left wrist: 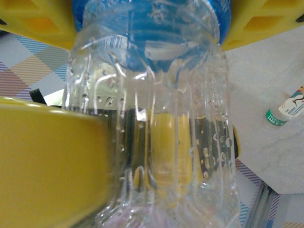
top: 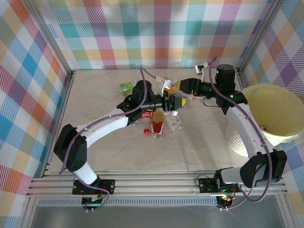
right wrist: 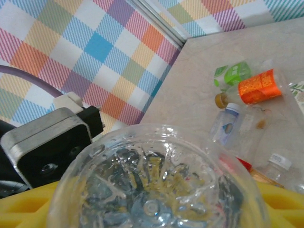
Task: Put the plastic bottles in the bin
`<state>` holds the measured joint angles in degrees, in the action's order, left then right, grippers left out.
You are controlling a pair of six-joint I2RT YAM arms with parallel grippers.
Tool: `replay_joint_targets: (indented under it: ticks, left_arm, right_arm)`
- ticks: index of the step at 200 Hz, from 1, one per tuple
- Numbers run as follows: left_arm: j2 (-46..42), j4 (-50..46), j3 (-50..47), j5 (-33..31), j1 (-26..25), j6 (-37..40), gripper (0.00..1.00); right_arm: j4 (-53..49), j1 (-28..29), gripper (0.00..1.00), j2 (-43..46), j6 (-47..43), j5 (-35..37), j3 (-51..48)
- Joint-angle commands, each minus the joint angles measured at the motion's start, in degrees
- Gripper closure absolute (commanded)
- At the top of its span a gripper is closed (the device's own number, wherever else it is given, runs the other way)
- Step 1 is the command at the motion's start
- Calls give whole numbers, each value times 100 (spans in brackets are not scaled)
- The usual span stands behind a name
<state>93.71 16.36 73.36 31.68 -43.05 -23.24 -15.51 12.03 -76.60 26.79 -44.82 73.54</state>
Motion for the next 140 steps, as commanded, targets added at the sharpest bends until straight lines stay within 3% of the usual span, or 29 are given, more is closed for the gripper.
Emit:
replay_joint_targets:
  ticks: [1,47,86,107,140]
  left_arm:
    - [90,96,185,84,-90,-40,58]
    - [129,-77,238,41,-90,23,57]
    - [250,-459,508,42,-92,-7,45]
    - [215,-525,513,-61,-90,-40,36]
    - [-80,-608,330,-347,-78,-32,11]
  right_arm:
    - [-42,54,39,44,-55,153,19]
    - [-268,52,52,264,-175,888,-5]
    - [-271,49,60,365,-196,1137,-41]
    - [-248,50,62,408,-182,1337,-37]
    - [-755,46,64,654,-817,2233,216]
